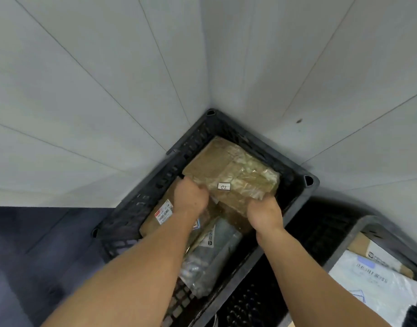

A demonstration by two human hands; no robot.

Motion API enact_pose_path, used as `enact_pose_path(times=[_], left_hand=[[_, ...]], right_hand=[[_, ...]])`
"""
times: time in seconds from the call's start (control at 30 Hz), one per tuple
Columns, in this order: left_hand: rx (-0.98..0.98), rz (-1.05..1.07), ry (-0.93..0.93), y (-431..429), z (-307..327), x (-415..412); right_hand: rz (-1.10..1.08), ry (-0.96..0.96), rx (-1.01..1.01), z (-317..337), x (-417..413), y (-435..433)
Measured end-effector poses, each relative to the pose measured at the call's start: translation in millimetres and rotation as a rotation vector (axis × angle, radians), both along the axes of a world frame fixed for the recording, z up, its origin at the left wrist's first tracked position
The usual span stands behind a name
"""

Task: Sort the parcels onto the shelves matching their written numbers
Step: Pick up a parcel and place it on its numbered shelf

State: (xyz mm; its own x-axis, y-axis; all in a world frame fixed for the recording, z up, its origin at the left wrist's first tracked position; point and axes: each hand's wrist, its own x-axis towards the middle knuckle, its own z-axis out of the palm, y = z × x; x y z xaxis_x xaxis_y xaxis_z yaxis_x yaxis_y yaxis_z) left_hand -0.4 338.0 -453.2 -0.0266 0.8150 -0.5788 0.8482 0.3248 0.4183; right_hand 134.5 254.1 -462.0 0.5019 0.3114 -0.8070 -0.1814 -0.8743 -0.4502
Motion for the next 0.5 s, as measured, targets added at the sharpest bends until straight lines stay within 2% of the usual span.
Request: enact_pose_path(times=[0.2, 0.37, 0.5], left_hand=[[-0.005, -0.136, 0.095, 50.9, -55.3, -7.3], [-0.021, -0.244, 0.249, 63.2, -76.1, -6.9], [-0.019, -0.176, 0.188, 63.3, -70.3, -8.4]], right_hand=[[-0.131, -0.042, -0.005, -35.4, -1.4, 12.7], [-0.211, -0.099, -0.015, -56.5, -4.6, 13.8], [-0.271, -0.066, -0.006, -57.5, -4.0, 12.7]])
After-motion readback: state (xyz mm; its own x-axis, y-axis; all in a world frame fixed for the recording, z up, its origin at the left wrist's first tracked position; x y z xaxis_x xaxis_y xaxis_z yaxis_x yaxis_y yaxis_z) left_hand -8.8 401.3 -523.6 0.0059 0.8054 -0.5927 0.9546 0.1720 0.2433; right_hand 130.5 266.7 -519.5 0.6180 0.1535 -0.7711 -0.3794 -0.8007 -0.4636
